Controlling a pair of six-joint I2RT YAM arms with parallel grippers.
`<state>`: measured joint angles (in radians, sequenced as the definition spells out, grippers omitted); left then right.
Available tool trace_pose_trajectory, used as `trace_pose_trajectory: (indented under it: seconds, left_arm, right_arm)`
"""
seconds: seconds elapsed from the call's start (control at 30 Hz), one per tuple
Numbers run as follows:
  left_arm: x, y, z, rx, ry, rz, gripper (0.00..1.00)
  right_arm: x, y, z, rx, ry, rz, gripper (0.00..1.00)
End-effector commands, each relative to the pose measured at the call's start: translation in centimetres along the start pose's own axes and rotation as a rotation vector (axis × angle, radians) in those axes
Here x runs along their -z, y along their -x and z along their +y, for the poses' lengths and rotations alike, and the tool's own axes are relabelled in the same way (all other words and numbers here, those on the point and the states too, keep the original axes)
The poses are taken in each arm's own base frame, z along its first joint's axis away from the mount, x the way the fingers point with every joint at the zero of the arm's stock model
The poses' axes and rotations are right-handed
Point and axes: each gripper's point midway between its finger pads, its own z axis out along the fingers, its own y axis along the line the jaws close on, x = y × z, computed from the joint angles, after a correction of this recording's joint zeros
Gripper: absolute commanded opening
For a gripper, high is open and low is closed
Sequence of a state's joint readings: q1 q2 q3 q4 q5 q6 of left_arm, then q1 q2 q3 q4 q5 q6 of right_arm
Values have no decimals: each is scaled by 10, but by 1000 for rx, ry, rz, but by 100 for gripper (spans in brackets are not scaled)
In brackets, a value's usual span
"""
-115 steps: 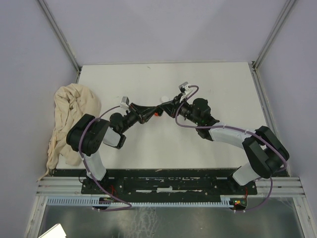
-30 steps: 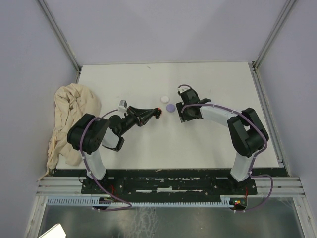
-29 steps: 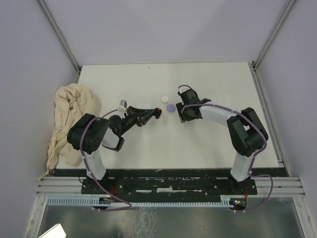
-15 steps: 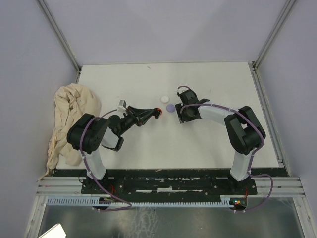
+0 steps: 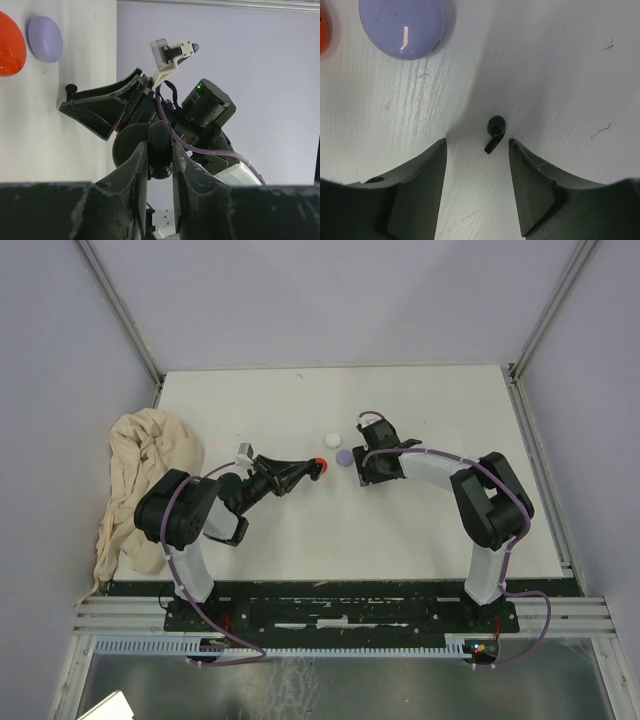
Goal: Insert the wireless bluetooth earbuds into the charging case
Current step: Pick up the earbud from the center of the board.
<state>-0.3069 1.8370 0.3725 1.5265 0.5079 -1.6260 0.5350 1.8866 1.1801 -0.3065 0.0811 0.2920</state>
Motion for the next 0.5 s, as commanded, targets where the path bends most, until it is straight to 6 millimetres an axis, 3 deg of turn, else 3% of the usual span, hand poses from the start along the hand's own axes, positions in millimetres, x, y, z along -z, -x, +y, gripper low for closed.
trace_pose_trajectory:
  seconds: [0.0,0.33,0.47]
  left_arm:
    - [3,-3,-34,-57,-125,16,3]
    - [4,-3,-35,-57,-127,16,3]
    - [5,-2,-35,-58,-126,12,3]
  right_arm:
    - [-3,12,17,-14,51,-24,60]
    - [6,18,37,9,75,-47,60]
    - [18,27,27,12,24,-95,60]
